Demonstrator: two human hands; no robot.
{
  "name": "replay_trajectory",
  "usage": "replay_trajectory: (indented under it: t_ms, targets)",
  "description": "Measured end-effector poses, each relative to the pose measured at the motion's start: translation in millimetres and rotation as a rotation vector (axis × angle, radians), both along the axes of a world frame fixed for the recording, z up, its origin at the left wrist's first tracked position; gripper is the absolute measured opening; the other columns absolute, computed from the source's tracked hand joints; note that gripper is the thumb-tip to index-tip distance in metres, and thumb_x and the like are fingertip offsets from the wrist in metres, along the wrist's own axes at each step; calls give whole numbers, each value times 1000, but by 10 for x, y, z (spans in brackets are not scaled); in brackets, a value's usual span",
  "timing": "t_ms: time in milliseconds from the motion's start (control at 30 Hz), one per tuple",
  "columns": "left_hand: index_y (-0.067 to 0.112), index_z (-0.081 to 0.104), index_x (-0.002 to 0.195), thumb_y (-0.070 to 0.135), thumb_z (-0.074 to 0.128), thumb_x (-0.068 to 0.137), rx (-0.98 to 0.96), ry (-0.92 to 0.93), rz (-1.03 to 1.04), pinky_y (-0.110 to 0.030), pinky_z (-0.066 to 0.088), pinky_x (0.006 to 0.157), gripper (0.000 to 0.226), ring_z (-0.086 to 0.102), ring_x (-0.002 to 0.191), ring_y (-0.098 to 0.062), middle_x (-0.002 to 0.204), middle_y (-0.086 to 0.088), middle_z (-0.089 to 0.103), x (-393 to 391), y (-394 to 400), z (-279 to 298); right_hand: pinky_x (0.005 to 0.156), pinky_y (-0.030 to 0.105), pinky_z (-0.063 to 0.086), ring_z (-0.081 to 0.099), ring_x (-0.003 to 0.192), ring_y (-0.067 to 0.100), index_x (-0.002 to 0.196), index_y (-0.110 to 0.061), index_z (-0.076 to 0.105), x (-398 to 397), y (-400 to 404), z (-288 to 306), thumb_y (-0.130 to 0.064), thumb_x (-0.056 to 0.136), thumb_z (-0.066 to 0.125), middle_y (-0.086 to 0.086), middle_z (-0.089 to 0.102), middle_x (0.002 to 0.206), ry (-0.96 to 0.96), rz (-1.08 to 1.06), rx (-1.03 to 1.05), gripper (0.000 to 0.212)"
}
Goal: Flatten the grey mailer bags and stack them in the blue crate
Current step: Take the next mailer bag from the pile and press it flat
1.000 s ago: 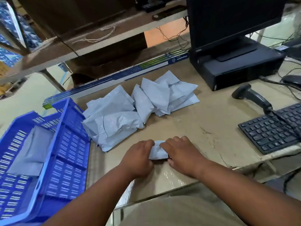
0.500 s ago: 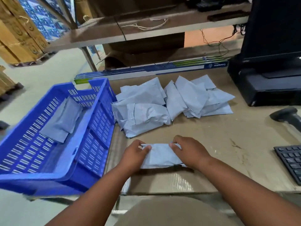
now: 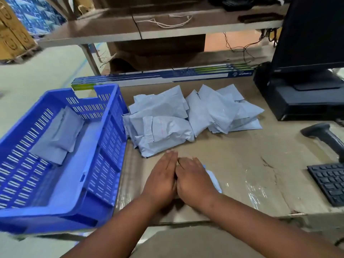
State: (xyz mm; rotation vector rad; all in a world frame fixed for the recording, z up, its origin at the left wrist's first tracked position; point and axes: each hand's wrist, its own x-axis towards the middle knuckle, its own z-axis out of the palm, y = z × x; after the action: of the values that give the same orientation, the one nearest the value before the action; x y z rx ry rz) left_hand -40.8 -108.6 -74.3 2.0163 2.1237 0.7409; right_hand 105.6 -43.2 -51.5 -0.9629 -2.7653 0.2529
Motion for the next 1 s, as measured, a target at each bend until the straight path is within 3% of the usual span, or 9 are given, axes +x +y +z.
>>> replay_trajectory:
  t_ms: [100,267,633,767,900,1000]
  targets:
    - [5,35,163,36,33,107,-96,28,-5,-48,24,130,64,29,159,-29,169,-15,33,-65,-57,-281,128,52,19,45,140,25,143,-18,57,2,1,-222,-32,98,33,3,55,145,-90,9,-12,53]
    - [7,31,164,35,25,105,-172,136,53,-47,14,132,66,17,162,-26,173,-14,26,-68,-44,-369,129,53,15,37,151,28,152,-16,49,2,-25,-338,-30,107,34,8,47,159,-98,-37,-1,50]
    - [3,35,162,37,22,107,-173,160,69,-49,16,131,66,20,161,-30,170,-17,30,-37,-16,-335,131,50,11,29,157,22,156,-21,44,12,-9,-378,-32,110,26,7,39,167,-85,-62,-71,50]
    - [3,38,160,37,29,105,-145,219,82,-55,20,129,65,25,159,-32,168,-18,35,25,-20,-198,131,51,4,30,156,22,156,-20,44,99,11,-227,-35,104,17,7,41,166,-57,-71,-105,61]
    - [-1,41,158,31,34,106,-49,184,-31,-52,23,128,62,27,158,-35,166,-22,37,267,136,-76,131,53,11,39,151,25,149,-16,54,336,74,-83,-31,102,24,7,50,159,-28,-142,-43,58]
    - [1,40,159,34,30,105,-116,240,-68,-51,20,129,63,25,159,-34,167,-20,36,434,219,-121,130,53,12,32,156,24,158,-17,43,520,114,-235,-32,105,22,6,41,165,-99,-171,-65,59]
